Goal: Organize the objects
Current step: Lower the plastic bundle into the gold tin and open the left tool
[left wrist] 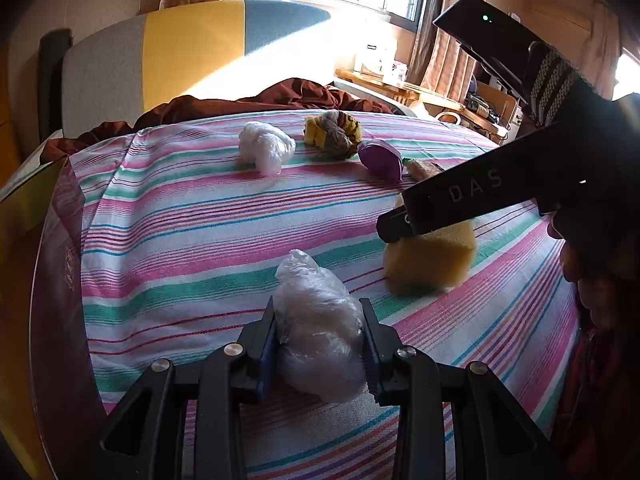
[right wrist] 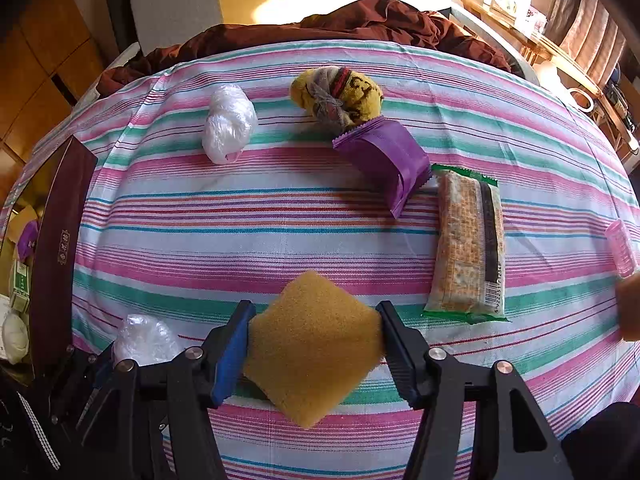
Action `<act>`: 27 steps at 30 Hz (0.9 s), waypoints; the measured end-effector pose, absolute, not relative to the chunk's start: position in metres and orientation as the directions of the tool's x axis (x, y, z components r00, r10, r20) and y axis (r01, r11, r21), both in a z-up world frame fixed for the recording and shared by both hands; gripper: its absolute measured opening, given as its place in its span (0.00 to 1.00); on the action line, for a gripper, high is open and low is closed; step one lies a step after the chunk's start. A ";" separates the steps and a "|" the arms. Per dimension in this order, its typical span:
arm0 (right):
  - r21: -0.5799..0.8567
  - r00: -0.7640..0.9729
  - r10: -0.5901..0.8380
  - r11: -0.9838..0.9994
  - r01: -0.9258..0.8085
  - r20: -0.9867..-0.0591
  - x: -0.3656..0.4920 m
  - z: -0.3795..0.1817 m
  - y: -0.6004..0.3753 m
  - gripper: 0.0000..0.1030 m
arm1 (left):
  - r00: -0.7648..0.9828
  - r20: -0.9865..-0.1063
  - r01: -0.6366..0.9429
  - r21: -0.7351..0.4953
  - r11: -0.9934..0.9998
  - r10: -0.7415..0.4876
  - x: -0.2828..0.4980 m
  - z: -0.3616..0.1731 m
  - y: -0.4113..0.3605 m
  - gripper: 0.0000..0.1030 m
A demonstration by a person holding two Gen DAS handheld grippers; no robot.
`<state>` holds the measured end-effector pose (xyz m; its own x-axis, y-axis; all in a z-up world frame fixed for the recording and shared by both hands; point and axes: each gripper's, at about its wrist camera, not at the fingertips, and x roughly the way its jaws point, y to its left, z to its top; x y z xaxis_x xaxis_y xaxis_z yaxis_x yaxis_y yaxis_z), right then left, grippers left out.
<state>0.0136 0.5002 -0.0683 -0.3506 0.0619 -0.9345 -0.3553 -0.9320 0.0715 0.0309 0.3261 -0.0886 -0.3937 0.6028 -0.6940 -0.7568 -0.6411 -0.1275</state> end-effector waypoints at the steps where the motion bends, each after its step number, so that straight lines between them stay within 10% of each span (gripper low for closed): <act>1: 0.072 -0.348 0.061 -0.932 -0.356 -0.935 0.014 -0.068 0.500 0.60 | -0.395 -0.695 -0.757 -0.125 -0.642 0.601 0.031 -0.088 0.326 0.35; 27: 0.054 -0.341 0.073 -0.935 -0.350 -0.937 0.011 -0.070 0.496 0.61 | -0.477 -0.675 -0.733 -0.046 -0.678 0.562 0.058 -0.036 0.297 0.34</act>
